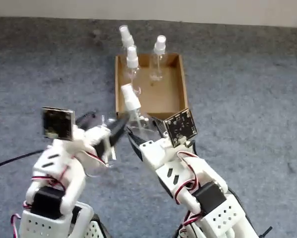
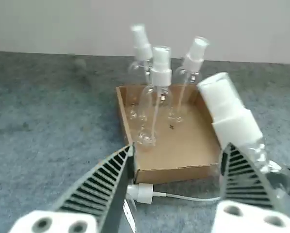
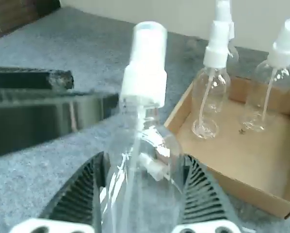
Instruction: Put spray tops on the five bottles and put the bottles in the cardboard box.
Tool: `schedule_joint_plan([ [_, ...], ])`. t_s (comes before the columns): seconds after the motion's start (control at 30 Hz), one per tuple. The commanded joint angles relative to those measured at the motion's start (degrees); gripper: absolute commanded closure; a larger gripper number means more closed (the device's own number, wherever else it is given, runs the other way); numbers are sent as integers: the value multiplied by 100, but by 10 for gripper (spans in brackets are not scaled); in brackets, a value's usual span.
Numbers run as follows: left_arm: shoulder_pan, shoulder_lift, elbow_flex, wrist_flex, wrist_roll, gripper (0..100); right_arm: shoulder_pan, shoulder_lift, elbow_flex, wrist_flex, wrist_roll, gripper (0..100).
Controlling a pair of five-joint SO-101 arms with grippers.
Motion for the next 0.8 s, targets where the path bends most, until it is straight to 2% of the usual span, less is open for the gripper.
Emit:
schedule_joint_plan([
  [0.0,-268,-40,-303,-26,-18,762,48,-171,-163,-127,-44,995],
  [0.13,-734,13,-242,-79,-53,778,48,-189,-154,-127,-44,995],
  [0.27,-1007,13,286,-993,-53,861,-4,-198,-207,259,-35,995],
  [0.37,-1007,13,497,-1433,-53,875,-497,-198,-286,822,580,995],
  [0.43,-1007,13,488,-1512,-53,866,-875,-198,-338,980,914,995],
  [0.53,-1007,13,514,-1530,-53,850,-1244,-198,-330,1147,949,995],
  [0.77,-980,13,541,-1486,-53,845,-1305,-207,-549,1446,1160,995],
])
